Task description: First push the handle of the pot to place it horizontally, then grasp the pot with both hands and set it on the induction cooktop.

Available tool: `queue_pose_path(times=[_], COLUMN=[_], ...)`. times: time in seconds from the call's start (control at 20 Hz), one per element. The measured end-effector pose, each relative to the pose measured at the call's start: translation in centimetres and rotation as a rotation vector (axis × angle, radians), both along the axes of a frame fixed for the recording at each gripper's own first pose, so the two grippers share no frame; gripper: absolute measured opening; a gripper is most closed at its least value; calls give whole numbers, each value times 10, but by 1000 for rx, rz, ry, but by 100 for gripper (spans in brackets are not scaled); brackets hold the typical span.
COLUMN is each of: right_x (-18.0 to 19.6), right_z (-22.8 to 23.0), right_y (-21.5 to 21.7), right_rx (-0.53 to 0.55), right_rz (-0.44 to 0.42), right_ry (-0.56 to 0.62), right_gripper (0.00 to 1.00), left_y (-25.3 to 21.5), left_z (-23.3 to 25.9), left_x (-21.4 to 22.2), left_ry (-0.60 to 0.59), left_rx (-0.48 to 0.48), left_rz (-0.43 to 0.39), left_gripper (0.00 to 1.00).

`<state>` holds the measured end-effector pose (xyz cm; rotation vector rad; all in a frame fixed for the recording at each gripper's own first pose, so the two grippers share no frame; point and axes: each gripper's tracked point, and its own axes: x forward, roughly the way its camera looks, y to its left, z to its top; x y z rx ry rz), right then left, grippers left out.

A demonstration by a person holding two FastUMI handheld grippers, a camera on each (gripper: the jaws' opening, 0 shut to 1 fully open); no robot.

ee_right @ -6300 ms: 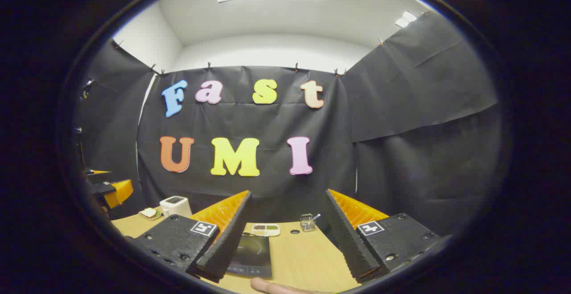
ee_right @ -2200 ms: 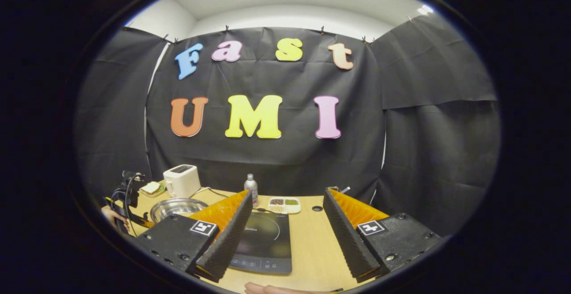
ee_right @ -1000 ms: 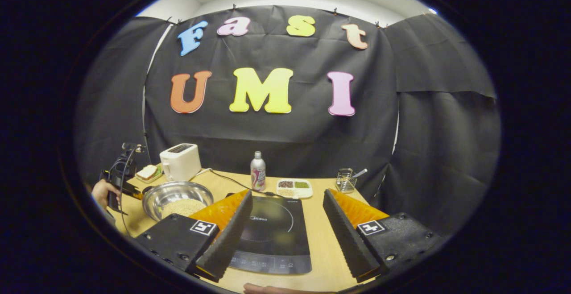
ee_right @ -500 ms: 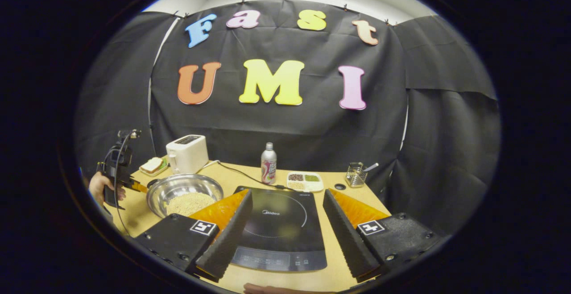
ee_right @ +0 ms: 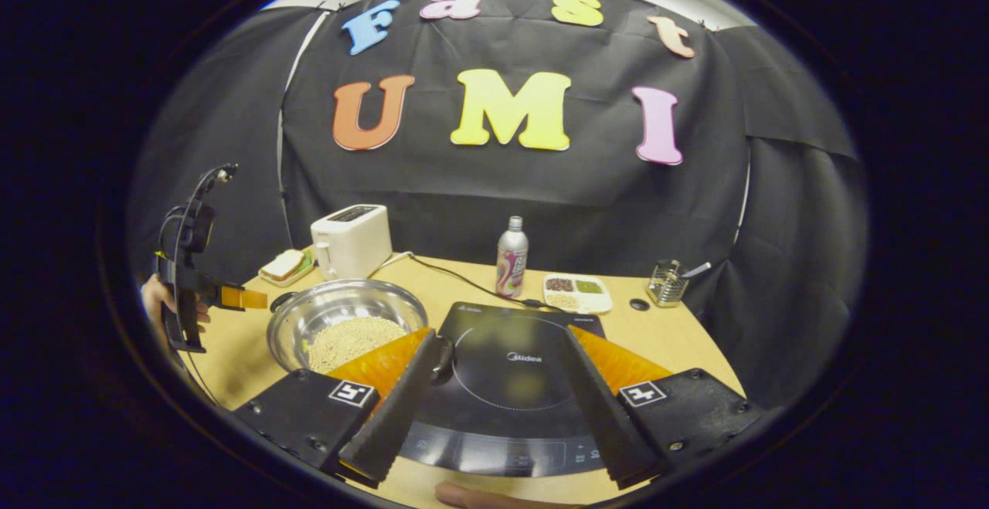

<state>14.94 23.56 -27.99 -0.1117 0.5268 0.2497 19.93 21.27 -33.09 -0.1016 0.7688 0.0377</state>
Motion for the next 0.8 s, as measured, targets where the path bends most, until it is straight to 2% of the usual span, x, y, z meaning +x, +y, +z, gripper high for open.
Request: queue_pose_path(times=[0.2, 0.35, 0.65, 0.8], right_x=[17, 30, 52, 57], right_z=[-31, -59, -115, -132], right_y=[24, 40, 53, 72], right_rx=[22, 42, 12, 9], right_rz=[-12, -33, -101, -91], right_ry=[48, 114, 211, 246], right_gripper=[100, 100, 98, 99], left_y=[-12, -23, -25, -15], left_z=[3, -8, -38, -49], left_x=[15, 19, 32, 40], left_ry=[-53, -14, 66, 81], left_rx=[4, 6, 45, 118], left_rz=[-35, -79, -120, -125], left_gripper=[96, 96, 96, 95])
